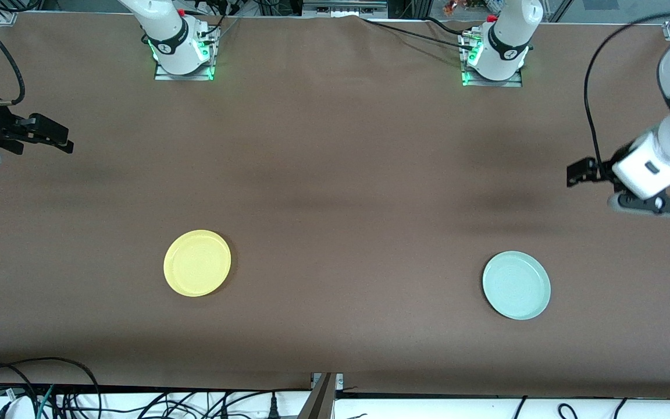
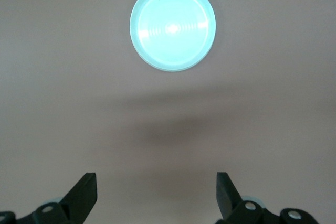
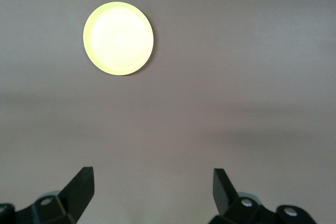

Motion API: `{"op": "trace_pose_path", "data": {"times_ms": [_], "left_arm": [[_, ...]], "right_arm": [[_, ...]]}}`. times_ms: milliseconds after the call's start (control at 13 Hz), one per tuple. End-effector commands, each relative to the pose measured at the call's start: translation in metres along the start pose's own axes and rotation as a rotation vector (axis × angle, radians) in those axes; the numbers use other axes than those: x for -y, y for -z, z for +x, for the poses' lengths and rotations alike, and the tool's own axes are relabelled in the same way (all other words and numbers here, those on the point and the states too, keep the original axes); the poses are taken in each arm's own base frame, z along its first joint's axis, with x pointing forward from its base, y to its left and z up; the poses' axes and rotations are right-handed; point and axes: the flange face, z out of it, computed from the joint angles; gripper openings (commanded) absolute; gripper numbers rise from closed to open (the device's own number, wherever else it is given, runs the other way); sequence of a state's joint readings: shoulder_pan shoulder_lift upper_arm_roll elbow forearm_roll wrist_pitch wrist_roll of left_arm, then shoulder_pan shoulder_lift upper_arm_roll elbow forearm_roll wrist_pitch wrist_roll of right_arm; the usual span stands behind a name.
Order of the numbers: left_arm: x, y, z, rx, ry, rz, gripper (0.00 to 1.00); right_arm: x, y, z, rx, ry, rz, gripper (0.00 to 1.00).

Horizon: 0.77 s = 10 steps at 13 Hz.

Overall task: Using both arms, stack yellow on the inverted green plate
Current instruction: 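Reach the left gripper down to the green plate's rim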

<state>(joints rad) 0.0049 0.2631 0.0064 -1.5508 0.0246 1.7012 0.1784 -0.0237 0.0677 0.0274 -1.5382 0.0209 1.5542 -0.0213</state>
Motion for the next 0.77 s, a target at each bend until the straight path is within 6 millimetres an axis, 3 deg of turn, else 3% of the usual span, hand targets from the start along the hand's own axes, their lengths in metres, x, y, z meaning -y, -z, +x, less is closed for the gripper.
{"op": "trace_pose_path", "data": {"times_ms": [0, 385, 538, 615, 692], "left_arm": [[0.036, -0.049, 0.067, 0.023, -0.095, -0.046, 1.00], [0.039, -0.164, 0.125, -0.078, -0.304, -0.015, 1.00], [0.043, -0.228, 0.141, -0.110, -0.326, -0.004, 1.00], [0.045, -0.250, 0.147, -0.142, -0.354, 0.007, 1.00], [0.050, -0.260, 0.152, -0.183, -0.375, 0.029, 1.00]], "right_arm": [[0.004, 0.012, -0.005, -0.023, 0.007, 0.012, 1.00], [0.003, 0.016, -0.007, -0.026, 0.004, 0.027, 1.00], [0.006, 0.012, -0.004, -0.020, 0.012, 0.090, 1.00], [0.007, 0.013, -0.005, -0.019, 0.017, 0.087, 1.00], [0.007, 0.012, -0.004, -0.019, 0.009, 0.078, 1.00]]}}
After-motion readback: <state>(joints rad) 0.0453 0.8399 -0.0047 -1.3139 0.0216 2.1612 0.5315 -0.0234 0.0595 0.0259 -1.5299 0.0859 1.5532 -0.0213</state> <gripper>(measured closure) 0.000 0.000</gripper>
